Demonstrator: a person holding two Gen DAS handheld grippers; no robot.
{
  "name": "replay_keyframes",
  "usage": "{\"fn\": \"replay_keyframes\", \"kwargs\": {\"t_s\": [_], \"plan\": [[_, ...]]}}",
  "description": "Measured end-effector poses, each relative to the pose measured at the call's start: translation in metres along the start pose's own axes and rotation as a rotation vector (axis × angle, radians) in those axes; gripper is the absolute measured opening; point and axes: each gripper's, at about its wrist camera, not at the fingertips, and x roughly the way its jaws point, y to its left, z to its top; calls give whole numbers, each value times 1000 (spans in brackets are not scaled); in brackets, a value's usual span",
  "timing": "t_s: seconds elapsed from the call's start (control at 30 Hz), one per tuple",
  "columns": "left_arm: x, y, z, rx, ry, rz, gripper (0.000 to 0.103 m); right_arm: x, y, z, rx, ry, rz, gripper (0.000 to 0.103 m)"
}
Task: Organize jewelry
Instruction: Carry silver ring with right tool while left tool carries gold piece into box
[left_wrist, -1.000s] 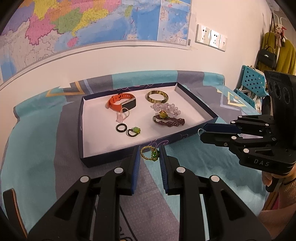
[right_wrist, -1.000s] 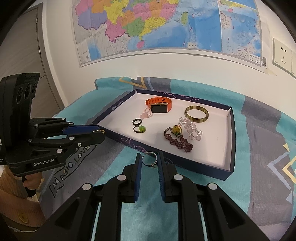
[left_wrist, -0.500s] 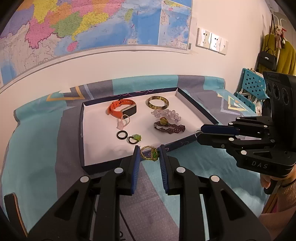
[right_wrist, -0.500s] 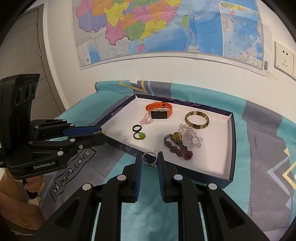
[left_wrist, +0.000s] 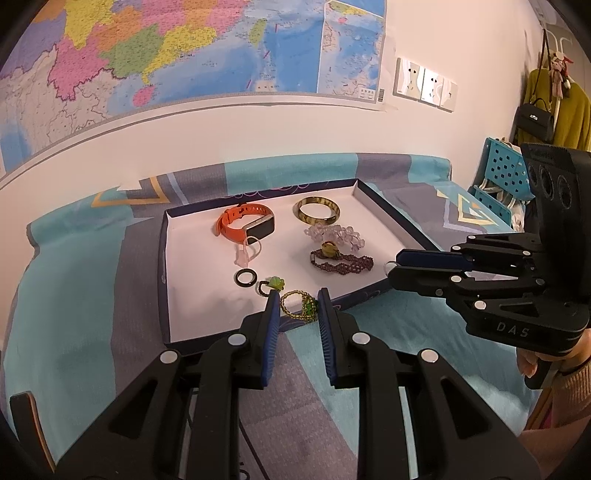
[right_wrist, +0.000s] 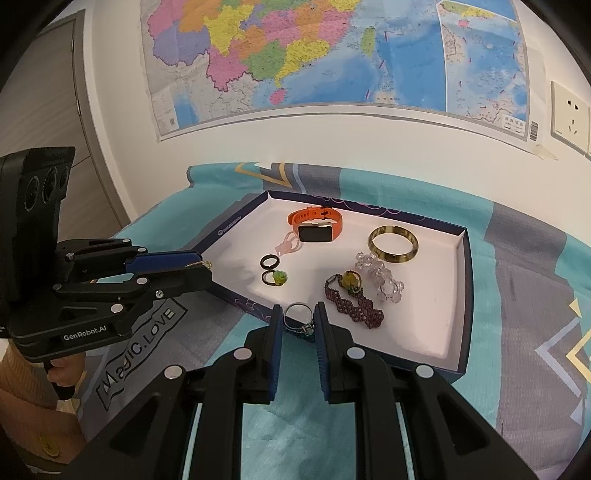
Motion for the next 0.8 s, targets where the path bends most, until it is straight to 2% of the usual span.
{"fn": "replay_keyframes", "kwargs": {"t_s": [0.8], "plan": [[19,6,11,-20,12,2,21,24,-15,13,3,17,-34,15]]}}
